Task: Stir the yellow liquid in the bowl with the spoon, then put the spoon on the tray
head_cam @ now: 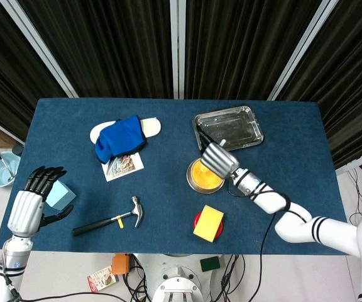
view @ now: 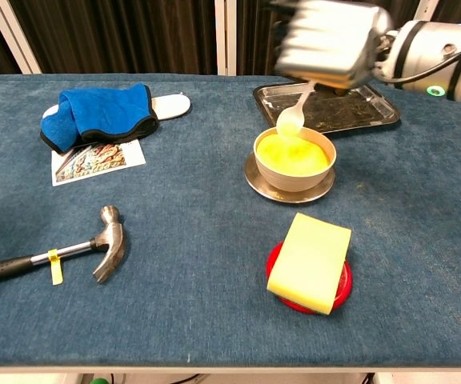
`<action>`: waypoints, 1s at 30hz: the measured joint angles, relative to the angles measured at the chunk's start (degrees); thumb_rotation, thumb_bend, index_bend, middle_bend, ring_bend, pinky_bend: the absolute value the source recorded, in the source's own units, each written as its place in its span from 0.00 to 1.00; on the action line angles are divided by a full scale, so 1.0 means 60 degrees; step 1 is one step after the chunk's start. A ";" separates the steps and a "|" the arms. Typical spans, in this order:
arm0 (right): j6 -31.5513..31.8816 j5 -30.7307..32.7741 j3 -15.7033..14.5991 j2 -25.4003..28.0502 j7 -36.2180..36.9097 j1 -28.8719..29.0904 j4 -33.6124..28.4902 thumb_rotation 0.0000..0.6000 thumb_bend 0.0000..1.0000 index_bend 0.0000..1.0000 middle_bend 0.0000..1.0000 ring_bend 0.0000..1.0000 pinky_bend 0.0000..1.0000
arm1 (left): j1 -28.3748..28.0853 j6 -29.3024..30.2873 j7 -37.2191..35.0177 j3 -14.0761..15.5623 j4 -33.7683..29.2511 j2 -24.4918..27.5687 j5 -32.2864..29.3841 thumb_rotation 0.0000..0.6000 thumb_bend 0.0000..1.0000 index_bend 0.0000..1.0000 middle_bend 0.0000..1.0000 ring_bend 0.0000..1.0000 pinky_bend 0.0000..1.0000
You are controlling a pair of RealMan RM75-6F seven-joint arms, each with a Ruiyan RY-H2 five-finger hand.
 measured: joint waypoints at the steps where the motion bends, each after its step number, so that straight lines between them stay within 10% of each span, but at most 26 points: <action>1: -0.0182 -0.0130 -0.0033 0.0040 -0.0563 0.0158 -0.0041 1.00 0.48 0.78 0.43 0.20 0.00 | 0.0020 0.0015 -0.0020 0.0008 0.0028 -0.0008 -0.0008 1.00 0.13 0.17 0.15 0.13 0.12; 14: -0.1904 0.0027 -0.0036 0.0333 -0.4230 0.1206 -0.0612 1.00 0.48 0.80 0.44 0.20 0.00 | 0.0213 0.0214 -0.0151 0.0038 0.0292 -0.0154 -0.0076 1.00 0.13 0.17 0.16 0.13 0.11; 30: -0.0755 0.2429 -0.0057 -0.0024 -0.8153 0.0939 -0.1342 1.00 0.48 0.85 0.50 0.21 0.00 | 0.0246 0.0242 -0.0207 -0.0004 0.0339 -0.0178 -0.0095 1.00 0.13 0.17 0.15 0.13 0.11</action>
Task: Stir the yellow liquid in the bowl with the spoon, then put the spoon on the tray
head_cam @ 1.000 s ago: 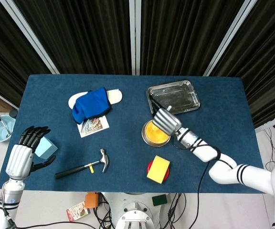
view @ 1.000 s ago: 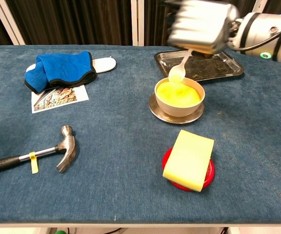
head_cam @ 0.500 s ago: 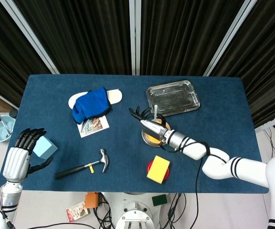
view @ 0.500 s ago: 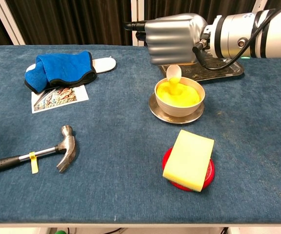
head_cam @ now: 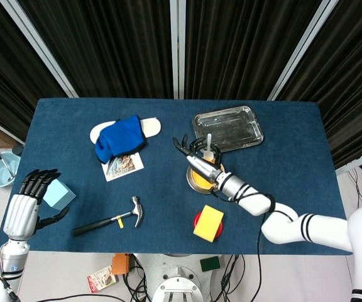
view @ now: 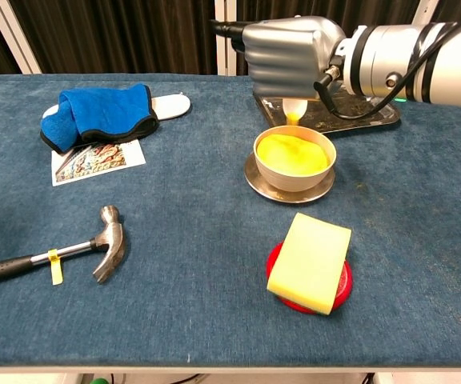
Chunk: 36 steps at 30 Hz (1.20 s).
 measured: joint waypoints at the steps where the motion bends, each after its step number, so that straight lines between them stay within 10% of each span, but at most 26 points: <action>1: 0.0180 0.0175 -0.0032 -0.0062 -0.0168 -0.0016 -0.0074 1.00 0.48 0.86 0.50 0.21 0.00 | 0.0003 0.0006 -0.0018 -0.0006 -0.0001 0.0003 -0.0006 1.00 0.13 0.17 0.15 0.13 0.12; 36: 0.1081 0.0390 -0.0802 -0.0339 0.1026 0.0267 -0.0259 1.00 0.52 0.97 0.61 0.36 0.00 | -0.0080 -0.0159 -0.0088 -0.0090 0.0070 -0.0003 -0.0081 1.00 0.13 0.17 0.16 0.13 0.11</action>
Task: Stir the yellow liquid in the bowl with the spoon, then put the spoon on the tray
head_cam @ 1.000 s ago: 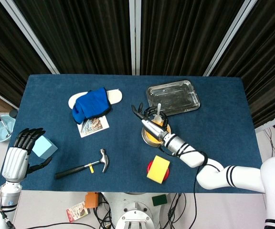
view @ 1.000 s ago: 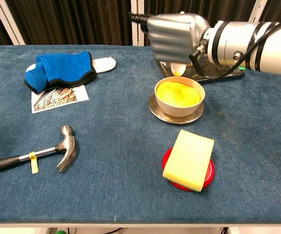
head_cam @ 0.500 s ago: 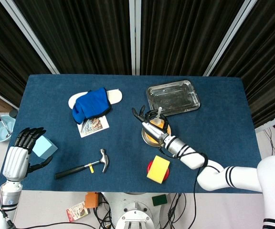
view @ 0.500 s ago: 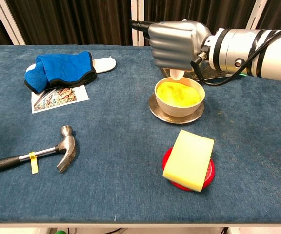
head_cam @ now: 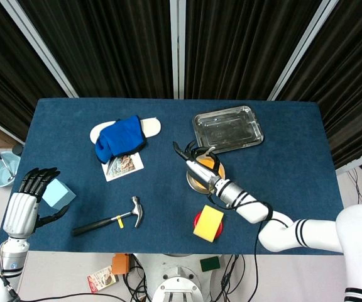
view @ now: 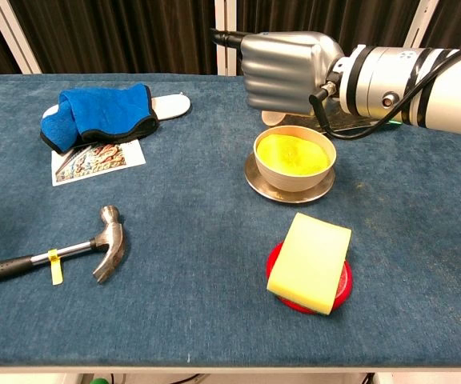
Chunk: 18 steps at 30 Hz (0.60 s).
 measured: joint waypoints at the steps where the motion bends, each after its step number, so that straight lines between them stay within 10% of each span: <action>1: 0.0028 -0.0071 0.0006 0.0013 0.0159 -0.0004 -0.0038 1.00 0.52 0.97 0.61 0.36 0.00 | -0.0006 -0.0002 0.0002 -0.0005 -0.0007 0.0005 0.0003 1.00 0.13 0.17 0.15 0.13 0.11; 18: 0.0474 0.0204 -0.0091 0.0982 0.1630 -0.0531 -0.1125 1.00 0.51 0.96 0.61 0.35 0.00 | -0.0164 -0.0173 0.0178 -0.0052 -0.0198 0.0072 0.0049 1.00 0.13 0.17 0.16 0.13 0.11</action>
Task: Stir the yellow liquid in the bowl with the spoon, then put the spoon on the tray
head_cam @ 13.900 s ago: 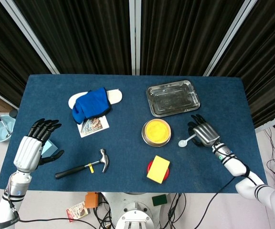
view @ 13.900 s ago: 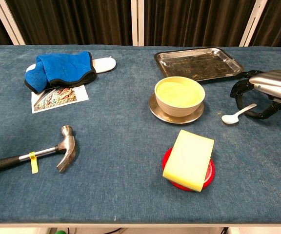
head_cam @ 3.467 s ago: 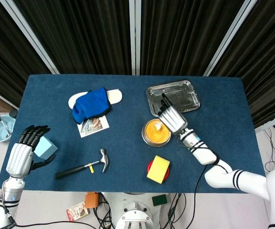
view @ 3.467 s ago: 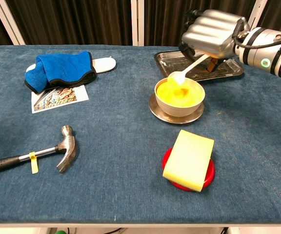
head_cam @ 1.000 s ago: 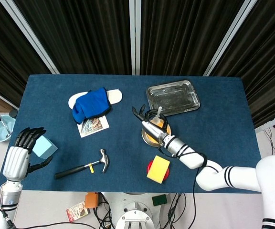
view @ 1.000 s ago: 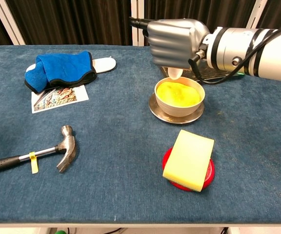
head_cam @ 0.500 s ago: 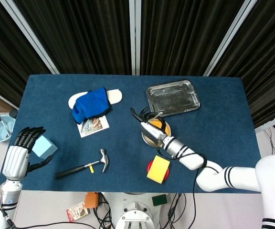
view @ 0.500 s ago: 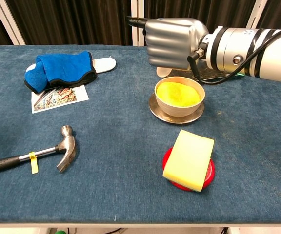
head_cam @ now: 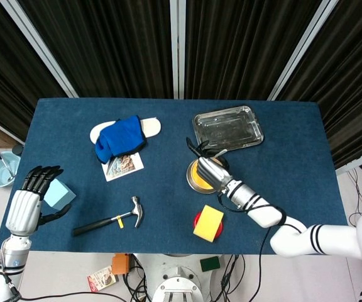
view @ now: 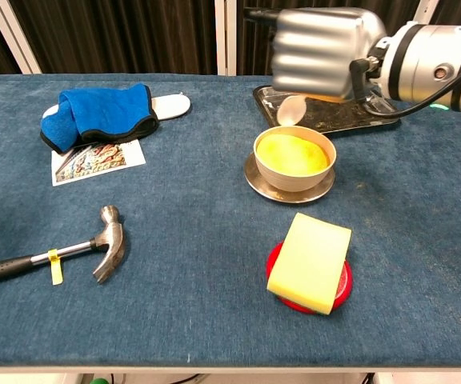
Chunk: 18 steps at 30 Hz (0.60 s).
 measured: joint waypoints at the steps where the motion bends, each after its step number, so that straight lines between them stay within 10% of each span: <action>1: -0.0002 0.0094 0.0016 -0.0006 0.0088 -0.0019 0.0022 1.00 0.51 0.96 0.61 0.35 0.00 | -0.0009 -0.0005 0.0020 -0.0001 -0.0013 -0.0001 0.0011 1.00 0.13 0.17 0.16 0.13 0.11; 18: -0.0700 0.2473 0.1392 -0.1447 0.3069 0.0121 0.3273 1.00 0.49 0.88 0.58 0.32 0.00 | 0.0175 0.0120 0.0124 0.0091 -0.0127 0.0143 -0.0069 1.00 0.13 0.17 0.16 0.13 0.11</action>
